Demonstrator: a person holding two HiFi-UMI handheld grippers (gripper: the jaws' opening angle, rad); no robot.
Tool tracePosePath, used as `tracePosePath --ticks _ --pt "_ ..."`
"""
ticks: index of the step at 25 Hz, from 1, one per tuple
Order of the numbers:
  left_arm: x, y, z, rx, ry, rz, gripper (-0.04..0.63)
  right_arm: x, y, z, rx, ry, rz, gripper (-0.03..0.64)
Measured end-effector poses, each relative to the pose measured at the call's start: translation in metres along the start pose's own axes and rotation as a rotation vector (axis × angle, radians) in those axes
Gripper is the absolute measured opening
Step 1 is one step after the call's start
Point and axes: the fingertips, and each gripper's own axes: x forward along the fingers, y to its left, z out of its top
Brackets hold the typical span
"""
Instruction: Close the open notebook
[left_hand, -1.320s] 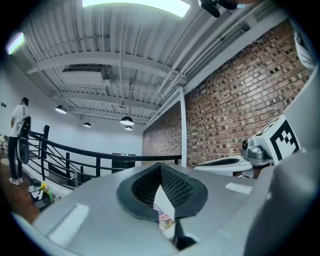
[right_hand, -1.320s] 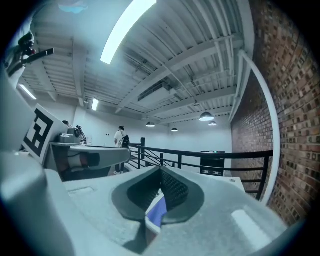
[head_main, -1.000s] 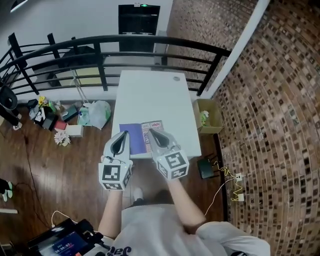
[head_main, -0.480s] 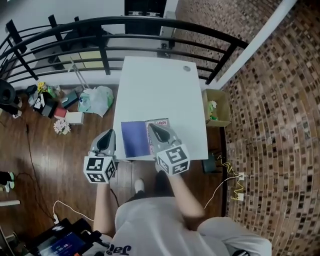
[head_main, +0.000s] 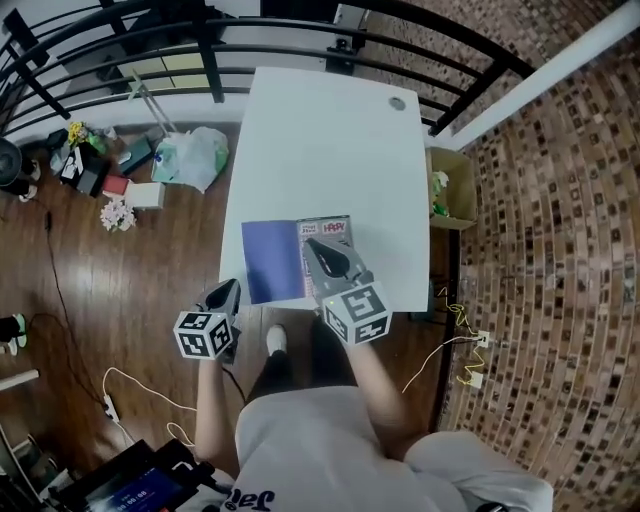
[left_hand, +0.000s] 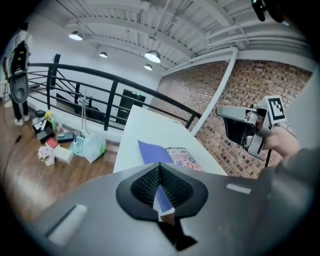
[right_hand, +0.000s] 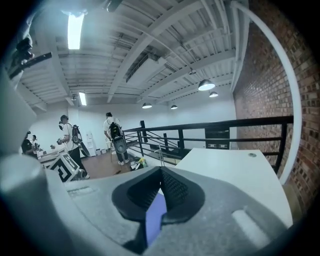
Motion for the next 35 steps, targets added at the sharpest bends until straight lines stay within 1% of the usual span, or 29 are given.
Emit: tracePosePath --ticks 2,3,4,5,13,16,18,20,21,24,26,28,29,32,35 --pt "0.008 -0.001 -0.022 -0.036 0.036 -0.036 0.015 0.004 0.001 -0.013 0.008 0.021 0.011 -0.014" --pt "0.011 -0.002 -0.033 -0.053 0.058 -0.061 0.062 0.005 0.002 -0.018 0.01 0.03 0.017 -0.014" --pt "0.015 -0.004 -0.043 -0.067 0.081 -0.083 0.154 0.006 0.004 -0.022 0.011 0.037 0.023 -0.014" --pt "0.018 -0.005 -0.05 -0.076 0.101 -0.097 0.175 0.007 0.005 -0.026 0.011 0.042 0.028 -0.014" --pt "0.04 0.001 -0.082 -0.144 0.166 -0.094 0.199 0.002 0.003 -0.039 0.016 0.068 0.034 -0.014" --pt "0.042 0.003 -0.088 -0.152 0.18 -0.097 0.185 -0.002 0.002 -0.04 0.013 0.066 0.033 -0.014" --pt "0.043 0.001 -0.09 -0.151 0.185 -0.097 0.156 -0.006 -0.001 -0.042 0.017 0.065 0.026 -0.014" --pt "0.043 -0.002 -0.091 -0.153 0.185 -0.1 0.112 -0.01 -0.005 -0.043 0.023 0.066 0.018 -0.014" --pt "0.042 -0.004 -0.09 -0.156 0.185 -0.104 0.103 -0.012 -0.006 -0.042 0.026 0.063 0.015 -0.014" --pt "0.037 -0.009 -0.084 -0.157 0.178 -0.117 0.081 -0.017 -0.008 -0.037 0.027 0.047 0.007 -0.014" --pt "0.032 -0.017 -0.072 -0.182 0.149 -0.138 0.07 -0.022 -0.01 -0.033 0.026 0.036 0.002 -0.014" --pt "0.026 -0.034 -0.053 -0.214 0.106 -0.177 0.026 -0.029 -0.013 -0.029 0.027 0.026 -0.005 -0.014" --pt "0.025 -0.047 -0.044 -0.212 0.093 -0.204 0.025 -0.032 -0.016 -0.027 0.029 0.021 -0.009 -0.014" --pt "0.026 -0.091 -0.02 -0.154 0.094 -0.291 0.025 -0.042 -0.026 -0.018 0.032 0.0 -0.027 -0.014" --pt "0.033 -0.131 -0.01 -0.113 0.106 -0.34 0.025 -0.052 -0.037 -0.005 0.028 -0.027 -0.047 -0.014"
